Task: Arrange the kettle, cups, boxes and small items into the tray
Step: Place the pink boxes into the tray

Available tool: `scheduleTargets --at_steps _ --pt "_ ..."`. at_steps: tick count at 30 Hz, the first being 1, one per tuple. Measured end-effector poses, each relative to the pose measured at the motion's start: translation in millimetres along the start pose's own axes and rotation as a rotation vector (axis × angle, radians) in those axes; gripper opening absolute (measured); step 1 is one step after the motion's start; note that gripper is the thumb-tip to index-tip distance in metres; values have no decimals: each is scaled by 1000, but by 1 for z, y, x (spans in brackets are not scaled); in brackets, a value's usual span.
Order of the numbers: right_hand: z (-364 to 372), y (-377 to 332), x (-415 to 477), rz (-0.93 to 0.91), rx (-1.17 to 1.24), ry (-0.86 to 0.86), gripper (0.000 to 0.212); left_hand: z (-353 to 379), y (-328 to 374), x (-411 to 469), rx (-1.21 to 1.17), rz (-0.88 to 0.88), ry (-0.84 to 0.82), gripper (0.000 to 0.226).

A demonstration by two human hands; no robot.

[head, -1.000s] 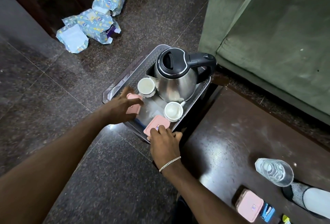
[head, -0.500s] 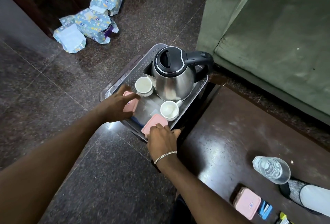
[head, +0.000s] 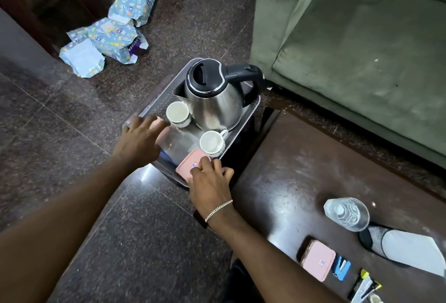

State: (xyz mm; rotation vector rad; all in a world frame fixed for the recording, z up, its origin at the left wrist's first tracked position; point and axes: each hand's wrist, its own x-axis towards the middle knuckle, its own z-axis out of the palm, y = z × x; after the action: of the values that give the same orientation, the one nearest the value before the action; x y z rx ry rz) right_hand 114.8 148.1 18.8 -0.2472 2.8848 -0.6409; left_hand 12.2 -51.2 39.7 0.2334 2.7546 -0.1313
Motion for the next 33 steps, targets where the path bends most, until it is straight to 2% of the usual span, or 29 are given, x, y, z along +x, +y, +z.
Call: scheduleTargets --at_steps 3,10,18,23,26,29,33 --pt "-14 12 -13 -1 20 74 14 -3 10 -9 -36 22 67 71" --pt "-51 78 -70 41 99 164 24 -3 83 -42 -275 244 260 59" --pt "-63 189 -163 156 72 185 29 34 214 -83 -322 521 93 71" --pt "-54 252 -226 290 87 87 32 78 299 -108 -271 636 -88 86" --pt "-45 282 -258 405 109 -16 35 105 341 -122 -234 642 -217 98" --pt "-33 304 -279 487 147 -82 39 127 374 -132 -234 655 -271 108" --pt "-15 320 -292 455 107 -184 61 149 403 -137 -181 654 -297 118"
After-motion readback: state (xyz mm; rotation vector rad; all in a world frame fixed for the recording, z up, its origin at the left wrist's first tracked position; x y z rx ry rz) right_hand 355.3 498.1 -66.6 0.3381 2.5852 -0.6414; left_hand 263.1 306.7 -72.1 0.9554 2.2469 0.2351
